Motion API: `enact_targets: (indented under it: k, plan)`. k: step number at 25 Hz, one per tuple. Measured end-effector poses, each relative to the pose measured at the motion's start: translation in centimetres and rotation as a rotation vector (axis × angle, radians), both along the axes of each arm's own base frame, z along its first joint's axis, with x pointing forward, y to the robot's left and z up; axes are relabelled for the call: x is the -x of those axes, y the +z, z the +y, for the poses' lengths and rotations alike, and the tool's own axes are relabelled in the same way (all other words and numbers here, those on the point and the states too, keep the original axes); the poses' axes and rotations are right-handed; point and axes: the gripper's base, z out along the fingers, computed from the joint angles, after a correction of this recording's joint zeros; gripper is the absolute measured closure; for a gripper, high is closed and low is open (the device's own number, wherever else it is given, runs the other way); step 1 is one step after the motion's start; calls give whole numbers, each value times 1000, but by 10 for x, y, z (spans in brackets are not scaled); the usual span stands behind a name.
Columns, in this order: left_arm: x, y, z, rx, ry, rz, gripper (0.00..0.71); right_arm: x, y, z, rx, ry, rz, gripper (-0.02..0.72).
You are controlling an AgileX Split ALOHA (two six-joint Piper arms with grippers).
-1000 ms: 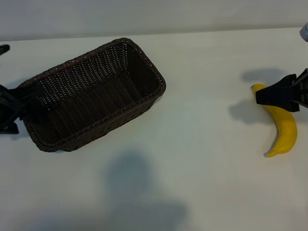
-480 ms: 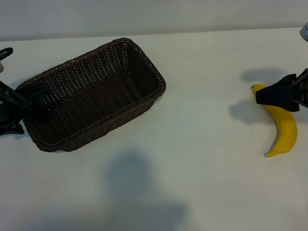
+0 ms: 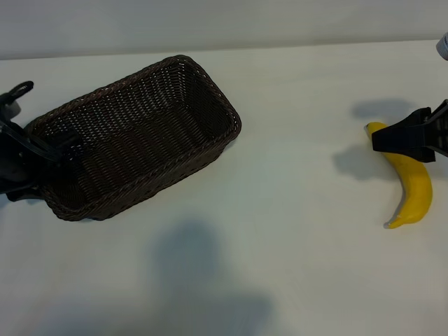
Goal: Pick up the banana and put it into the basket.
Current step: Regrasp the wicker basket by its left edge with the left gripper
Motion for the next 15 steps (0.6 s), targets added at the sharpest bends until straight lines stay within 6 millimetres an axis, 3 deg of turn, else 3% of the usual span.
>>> enact_targets:
  k: [6,13,15]
  plan:
    - [-3,-7,0,0,5,3,256,0,0,0,0,-1,0,209]
    - [-3,-7,0,7,13,-2,512,0,0,0,0,-1,0,208]
    - [-4,-7,-1,10,16,-3,533,0,0,0,0,-1,0,208]
